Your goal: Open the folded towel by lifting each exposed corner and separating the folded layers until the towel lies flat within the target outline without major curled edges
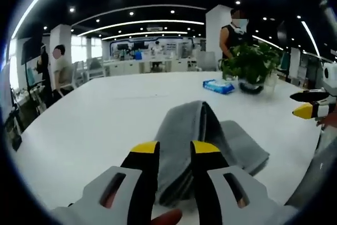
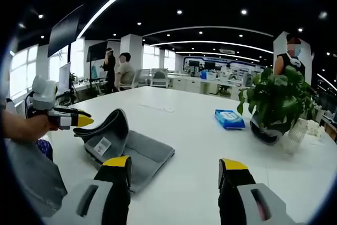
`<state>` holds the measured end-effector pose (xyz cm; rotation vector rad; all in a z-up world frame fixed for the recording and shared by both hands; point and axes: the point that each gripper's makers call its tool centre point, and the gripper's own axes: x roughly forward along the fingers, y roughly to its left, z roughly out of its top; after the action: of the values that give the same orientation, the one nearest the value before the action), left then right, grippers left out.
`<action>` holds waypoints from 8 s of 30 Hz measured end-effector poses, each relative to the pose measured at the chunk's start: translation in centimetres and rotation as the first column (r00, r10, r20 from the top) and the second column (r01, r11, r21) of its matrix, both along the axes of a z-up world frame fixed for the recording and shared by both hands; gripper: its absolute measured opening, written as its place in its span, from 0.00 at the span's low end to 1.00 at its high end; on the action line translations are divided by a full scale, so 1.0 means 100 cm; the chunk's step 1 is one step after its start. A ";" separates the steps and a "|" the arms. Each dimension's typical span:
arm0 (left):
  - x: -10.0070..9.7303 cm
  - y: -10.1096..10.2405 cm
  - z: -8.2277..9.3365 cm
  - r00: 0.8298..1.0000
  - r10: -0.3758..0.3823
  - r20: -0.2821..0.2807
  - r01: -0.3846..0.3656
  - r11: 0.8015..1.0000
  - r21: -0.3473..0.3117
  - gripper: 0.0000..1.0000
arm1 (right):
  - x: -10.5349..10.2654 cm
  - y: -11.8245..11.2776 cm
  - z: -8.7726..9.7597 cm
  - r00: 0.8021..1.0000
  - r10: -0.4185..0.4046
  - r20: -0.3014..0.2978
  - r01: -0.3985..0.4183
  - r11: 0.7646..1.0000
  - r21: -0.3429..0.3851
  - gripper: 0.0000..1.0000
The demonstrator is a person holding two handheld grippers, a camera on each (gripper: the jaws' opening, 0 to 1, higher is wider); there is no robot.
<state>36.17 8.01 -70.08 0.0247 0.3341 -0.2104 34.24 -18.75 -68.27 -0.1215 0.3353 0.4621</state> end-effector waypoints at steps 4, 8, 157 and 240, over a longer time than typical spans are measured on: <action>-0.001 -0.012 -0.006 0.998 -0.054 -0.019 0.055 0.998 0.035 0.27 | 0.000 0.000 0.000 1.000 -0.001 0.000 0.001 1.000 0.002 0.67; -0.002 -0.015 -0.014 0.996 -0.073 -0.049 0.078 0.992 0.104 0.29 | 0.000 0.000 0.000 1.000 0.002 -0.001 -0.002 1.000 -0.001 0.67; 0.048 0.059 -0.089 0.941 0.102 -0.322 -0.068 0.991 0.114 0.15 | -0.031 0.059 -0.123 0.864 0.200 -0.463 -0.404 0.824 -0.398 0.00; 0.085 0.068 -0.058 0.944 -0.146 -0.295 0.159 0.987 0.021 0.22 | -0.050 0.159 -0.032 0.963 0.179 -0.199 -0.170 0.983 0.062 0.17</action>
<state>44.66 14.79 -75.87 0.0637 0.6336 -0.3624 29.20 -2.88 -71.45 -0.0601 0.5185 0.6593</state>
